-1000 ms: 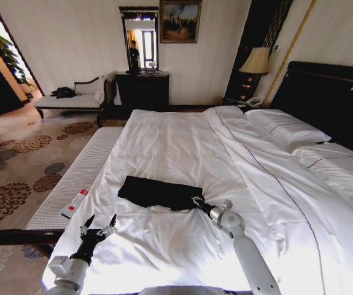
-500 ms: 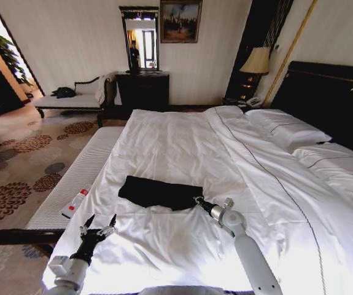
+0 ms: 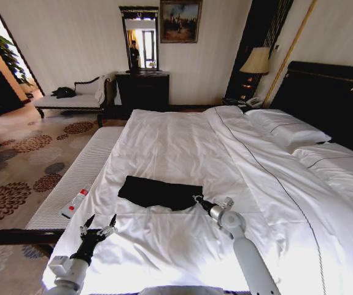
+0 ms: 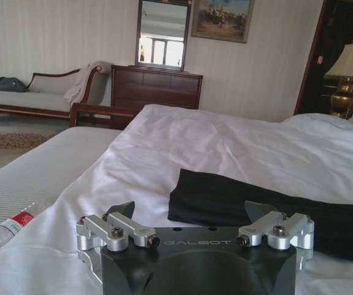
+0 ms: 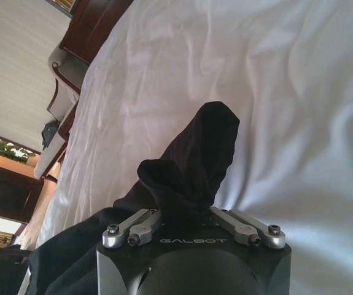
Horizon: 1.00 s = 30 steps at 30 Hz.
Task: Fold the clothes on the bed.
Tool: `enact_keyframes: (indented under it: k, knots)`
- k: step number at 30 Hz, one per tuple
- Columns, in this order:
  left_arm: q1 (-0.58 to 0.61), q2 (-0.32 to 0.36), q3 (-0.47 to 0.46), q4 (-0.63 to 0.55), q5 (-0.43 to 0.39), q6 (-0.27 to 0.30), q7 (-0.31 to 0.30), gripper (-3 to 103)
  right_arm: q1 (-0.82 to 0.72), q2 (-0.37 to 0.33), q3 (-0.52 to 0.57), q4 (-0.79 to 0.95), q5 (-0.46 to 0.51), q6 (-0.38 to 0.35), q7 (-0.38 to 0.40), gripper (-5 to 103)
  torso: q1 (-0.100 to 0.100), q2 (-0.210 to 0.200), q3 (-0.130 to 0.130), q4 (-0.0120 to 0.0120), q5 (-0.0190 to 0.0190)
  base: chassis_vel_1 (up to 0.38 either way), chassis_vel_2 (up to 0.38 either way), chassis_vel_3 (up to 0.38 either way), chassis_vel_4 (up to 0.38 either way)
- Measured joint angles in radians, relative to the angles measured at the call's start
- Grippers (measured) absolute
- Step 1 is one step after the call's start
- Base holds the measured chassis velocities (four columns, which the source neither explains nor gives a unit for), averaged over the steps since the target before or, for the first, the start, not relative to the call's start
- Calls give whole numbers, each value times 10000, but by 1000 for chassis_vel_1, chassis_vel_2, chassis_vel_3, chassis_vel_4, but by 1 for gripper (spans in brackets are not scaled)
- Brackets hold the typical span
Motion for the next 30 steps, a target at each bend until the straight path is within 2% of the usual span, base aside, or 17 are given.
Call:
enact_keyframes:
  k: [7,22,27,30]
  knots:
    - [0,0,0,0,0,0,1,100,-158,-391,226,26,-662,312,-338,7,0,0,-1,-1,0,0,0,0,0]
    - [0,0,0,0,0,0,1,100,-278,-1328,778,-254,-1050,643,-759,7,0,0,-1,-1,2,0,0,0,0]
    - [0,1,0,0,0,0,1,100,-428,-1857,994,-297,-1062,740,-841,7,0,0,-1,-1,1,0,0,0,0]
    - [0,1,0,0,1,0,2,100,-524,-2524,1185,-491,-1215,911,-891,7,-1,0,-1,-2,2,0,0,0,0]
